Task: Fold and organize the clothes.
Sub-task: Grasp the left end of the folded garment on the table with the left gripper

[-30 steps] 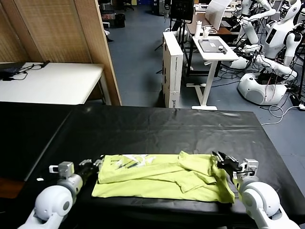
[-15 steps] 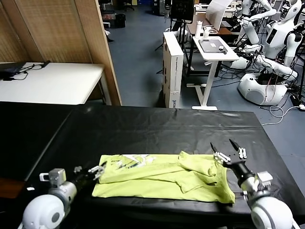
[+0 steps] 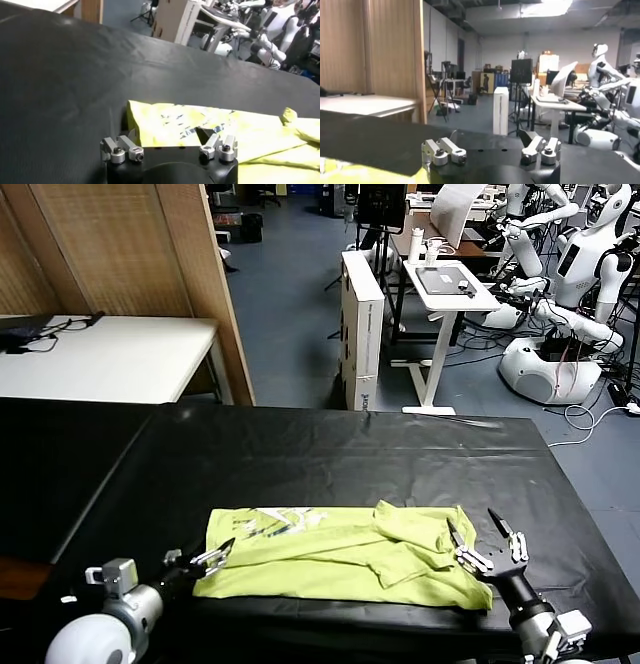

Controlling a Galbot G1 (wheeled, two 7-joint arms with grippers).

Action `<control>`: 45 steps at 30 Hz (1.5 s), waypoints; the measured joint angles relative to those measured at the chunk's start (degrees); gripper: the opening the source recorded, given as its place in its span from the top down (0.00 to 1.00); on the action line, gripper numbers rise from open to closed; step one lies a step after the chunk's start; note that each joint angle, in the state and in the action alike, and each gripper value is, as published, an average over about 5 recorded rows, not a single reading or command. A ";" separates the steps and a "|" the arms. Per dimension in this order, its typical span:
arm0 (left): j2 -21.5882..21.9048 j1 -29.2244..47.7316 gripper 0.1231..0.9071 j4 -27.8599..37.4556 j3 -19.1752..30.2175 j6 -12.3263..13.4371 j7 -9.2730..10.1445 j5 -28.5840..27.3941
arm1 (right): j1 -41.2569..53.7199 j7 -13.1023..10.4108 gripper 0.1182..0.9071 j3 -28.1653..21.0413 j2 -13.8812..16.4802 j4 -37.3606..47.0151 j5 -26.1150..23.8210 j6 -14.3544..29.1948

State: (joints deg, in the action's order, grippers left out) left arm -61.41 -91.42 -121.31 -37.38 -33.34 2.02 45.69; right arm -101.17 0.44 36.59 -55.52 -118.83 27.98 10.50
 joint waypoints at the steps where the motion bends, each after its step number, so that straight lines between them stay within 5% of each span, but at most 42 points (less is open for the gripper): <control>1: -0.12 -0.12 0.00 -0.03 -0.03 0.01 -0.03 0.00 | 0.05 0.00 0.00 -0.06 0.02 0.03 0.00 0.00; 23: -2.17 -0.64 0.05 1.28 0.55 0.71 -0.51 -0.90 | 0.75 -0.05 0.00 -0.78 0.03 0.19 -0.17 -0.38; 38: -2.60 -0.63 0.45 1.07 1.62 0.59 -0.49 -1.79 | 1.90 -0.15 0.00 -1.48 -0.25 0.43 -0.27 -0.83; 45: -2.55 -0.69 0.74 1.20 1.88 0.62 -1.39 -2.54 | 2.48 -0.18 0.00 -1.93 -0.54 0.71 -0.58 -0.96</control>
State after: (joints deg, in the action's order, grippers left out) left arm -63.95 -92.11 -120.11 -35.50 -32.72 0.63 43.15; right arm -98.69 0.26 34.67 -56.06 -118.12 27.40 9.55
